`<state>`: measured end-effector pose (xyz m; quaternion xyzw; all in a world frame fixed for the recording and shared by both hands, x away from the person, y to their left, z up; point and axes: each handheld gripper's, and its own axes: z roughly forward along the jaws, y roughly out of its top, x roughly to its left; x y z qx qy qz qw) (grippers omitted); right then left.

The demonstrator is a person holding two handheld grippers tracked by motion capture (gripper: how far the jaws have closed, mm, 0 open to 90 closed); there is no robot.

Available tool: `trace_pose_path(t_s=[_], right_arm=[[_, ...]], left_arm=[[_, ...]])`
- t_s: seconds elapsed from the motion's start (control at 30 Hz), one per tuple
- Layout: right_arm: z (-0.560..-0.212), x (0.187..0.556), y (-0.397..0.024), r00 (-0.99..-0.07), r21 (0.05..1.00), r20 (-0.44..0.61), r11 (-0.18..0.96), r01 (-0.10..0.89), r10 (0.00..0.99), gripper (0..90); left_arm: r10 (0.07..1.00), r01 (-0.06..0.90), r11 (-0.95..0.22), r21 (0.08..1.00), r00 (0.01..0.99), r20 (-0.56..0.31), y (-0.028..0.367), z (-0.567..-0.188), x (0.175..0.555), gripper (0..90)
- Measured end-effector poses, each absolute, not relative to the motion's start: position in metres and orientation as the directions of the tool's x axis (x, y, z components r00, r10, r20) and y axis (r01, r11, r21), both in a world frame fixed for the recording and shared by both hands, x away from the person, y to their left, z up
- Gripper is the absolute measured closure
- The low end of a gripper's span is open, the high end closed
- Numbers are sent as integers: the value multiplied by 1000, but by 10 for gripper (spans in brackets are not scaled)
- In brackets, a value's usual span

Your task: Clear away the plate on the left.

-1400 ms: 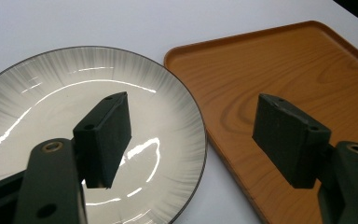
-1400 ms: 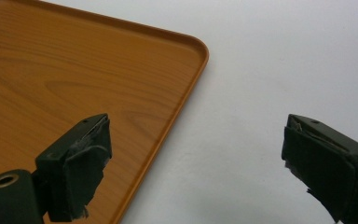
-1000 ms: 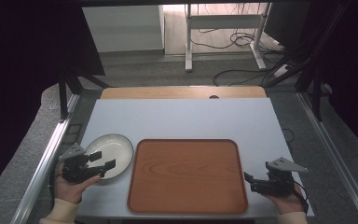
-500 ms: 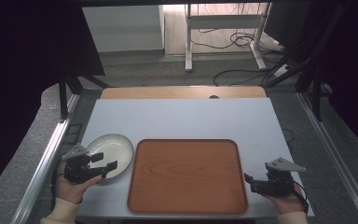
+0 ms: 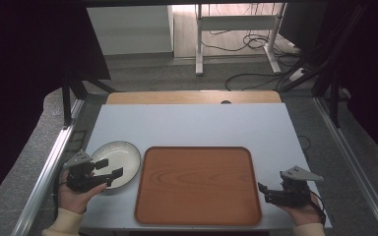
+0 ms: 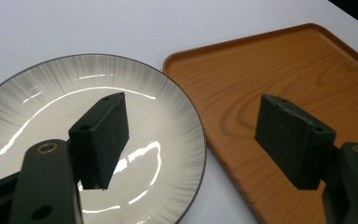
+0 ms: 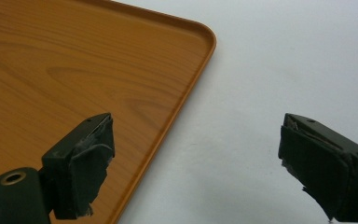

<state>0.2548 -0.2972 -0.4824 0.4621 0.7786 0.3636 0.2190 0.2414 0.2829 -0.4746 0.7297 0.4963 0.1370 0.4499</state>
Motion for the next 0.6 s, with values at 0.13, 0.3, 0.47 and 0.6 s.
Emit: trace_pose_path(t_s=[0.13, 0.3, 0.47, 0.6], right_arm=[[-483, 255, -297, -480, 767, -6, 312, 560, 877, 110], [-484, 255, -297, -488, 764, -9, 321, 560, 873, 112], [-484, 255, -297, -490, 760, -12, 327, 562, 872, 113], [-485, 256, -296, -491, 758, -14, 330, 563, 871, 114]], left_arm=[[851, 601, -98, 793, 464, -246, 285, -473, 244, 255], [855, 607, -101, 789, 459, -244, 284, -471, 252, 257], [859, 607, -91, 789, 449, -246, 288, -469, 258, 263], [863, 610, -81, 788, 438, -251, 291, -469, 263, 265]])
